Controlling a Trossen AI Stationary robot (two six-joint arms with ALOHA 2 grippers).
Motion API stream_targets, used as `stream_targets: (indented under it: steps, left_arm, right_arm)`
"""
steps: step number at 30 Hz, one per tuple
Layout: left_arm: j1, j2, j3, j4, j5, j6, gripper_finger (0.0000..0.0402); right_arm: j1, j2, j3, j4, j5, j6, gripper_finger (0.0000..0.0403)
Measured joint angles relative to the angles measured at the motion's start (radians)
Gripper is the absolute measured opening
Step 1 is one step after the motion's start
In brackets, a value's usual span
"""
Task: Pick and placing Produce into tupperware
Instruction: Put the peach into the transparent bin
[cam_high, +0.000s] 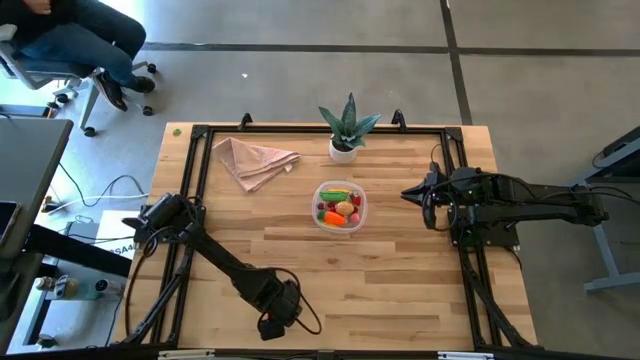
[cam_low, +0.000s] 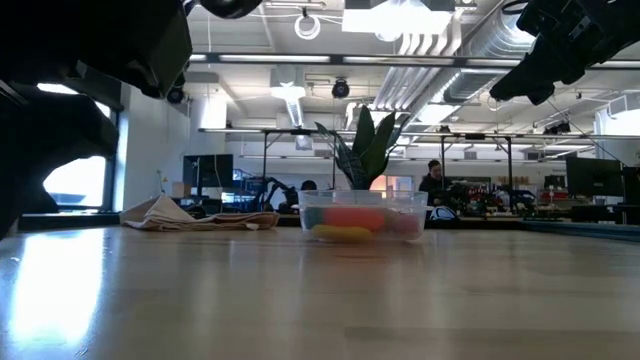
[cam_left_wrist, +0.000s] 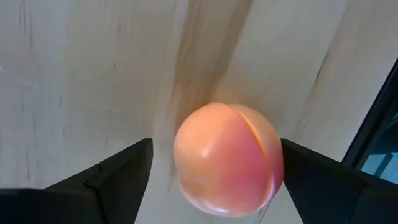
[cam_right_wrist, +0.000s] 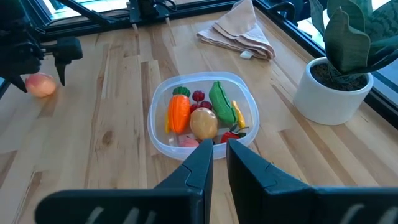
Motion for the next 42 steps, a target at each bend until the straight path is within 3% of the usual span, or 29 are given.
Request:
stream_targets:
  steps: [35, 42]
  left_arm:
    - [0.000, 0.027, 0.002, -0.044, -0.038, -0.068, 0.0326]
    - [0.000, 0.027, 0.001, -0.050, -0.039, -0.077, 0.0292]
  right_arm:
    - [0.000, 0.000, 0.000, 0.000, 0.000, 0.000, 0.0035]
    - [0.000, 0.000, 0.000, 0.000, 0.000, 0.000, 0.0035]
